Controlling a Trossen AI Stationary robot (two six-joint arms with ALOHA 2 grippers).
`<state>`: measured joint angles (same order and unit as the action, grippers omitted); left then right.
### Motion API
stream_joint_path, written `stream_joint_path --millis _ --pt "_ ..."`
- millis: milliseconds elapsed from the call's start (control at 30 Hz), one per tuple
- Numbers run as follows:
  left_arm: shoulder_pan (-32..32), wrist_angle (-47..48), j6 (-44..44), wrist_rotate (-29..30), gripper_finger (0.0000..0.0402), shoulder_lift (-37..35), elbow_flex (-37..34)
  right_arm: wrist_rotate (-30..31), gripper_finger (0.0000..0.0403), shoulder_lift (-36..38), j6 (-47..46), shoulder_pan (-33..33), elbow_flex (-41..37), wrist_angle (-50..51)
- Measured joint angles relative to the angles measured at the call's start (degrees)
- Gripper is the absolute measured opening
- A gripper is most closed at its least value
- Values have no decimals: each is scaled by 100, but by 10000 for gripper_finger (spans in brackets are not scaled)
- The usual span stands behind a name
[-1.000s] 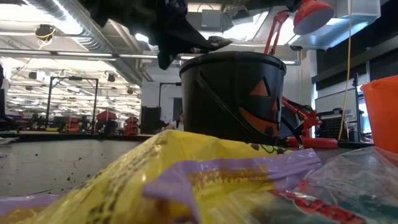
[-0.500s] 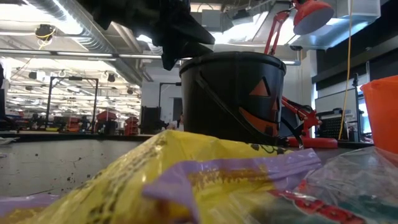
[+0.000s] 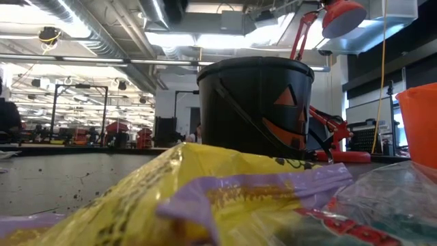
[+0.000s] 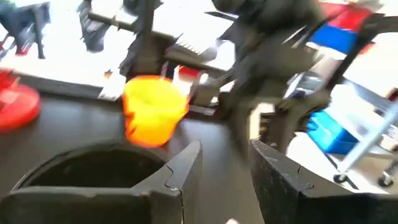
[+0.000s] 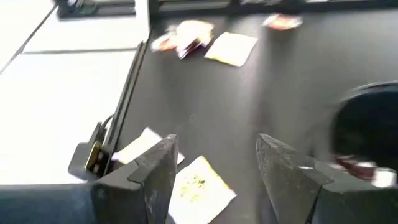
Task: Sort candy
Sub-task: Put the yellow candy into the purple bucket
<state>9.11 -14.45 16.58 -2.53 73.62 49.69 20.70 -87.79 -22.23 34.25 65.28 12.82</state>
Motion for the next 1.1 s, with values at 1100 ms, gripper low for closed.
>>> stream_joint_path --millis 1100 --pt "1890 -51 -1473 2165 105 -522 7 -912 182 -2666 -338 -130 13 -622"
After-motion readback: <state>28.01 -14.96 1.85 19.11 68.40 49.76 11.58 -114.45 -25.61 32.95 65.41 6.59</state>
